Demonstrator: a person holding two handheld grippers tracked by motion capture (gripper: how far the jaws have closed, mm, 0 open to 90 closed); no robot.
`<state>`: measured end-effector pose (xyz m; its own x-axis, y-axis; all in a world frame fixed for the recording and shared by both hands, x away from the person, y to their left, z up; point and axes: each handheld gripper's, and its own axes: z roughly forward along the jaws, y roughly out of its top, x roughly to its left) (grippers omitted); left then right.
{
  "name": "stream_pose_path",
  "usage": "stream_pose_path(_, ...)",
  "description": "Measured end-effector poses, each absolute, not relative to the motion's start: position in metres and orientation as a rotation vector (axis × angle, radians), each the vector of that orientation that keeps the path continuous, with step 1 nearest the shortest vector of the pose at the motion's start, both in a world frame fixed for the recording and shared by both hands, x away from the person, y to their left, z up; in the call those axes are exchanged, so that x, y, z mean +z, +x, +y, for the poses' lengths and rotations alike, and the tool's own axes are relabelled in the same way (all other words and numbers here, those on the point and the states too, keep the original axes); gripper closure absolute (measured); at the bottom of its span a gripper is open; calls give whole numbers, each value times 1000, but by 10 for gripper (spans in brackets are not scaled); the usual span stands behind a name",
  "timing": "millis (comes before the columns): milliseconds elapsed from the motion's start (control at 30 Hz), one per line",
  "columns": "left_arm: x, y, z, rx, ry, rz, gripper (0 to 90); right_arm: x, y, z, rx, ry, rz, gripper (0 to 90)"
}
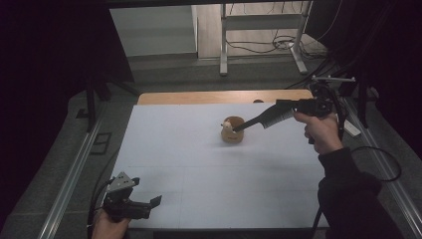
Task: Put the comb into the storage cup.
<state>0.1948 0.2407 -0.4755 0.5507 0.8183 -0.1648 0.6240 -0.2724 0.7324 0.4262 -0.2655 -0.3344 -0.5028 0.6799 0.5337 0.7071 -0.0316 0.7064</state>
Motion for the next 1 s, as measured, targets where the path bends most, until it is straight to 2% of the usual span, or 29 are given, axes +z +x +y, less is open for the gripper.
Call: stream_pose_path(1000,-476,196,242,297,2000,1154,0,-347,459,-244,-1574,-1660,-2233,841)
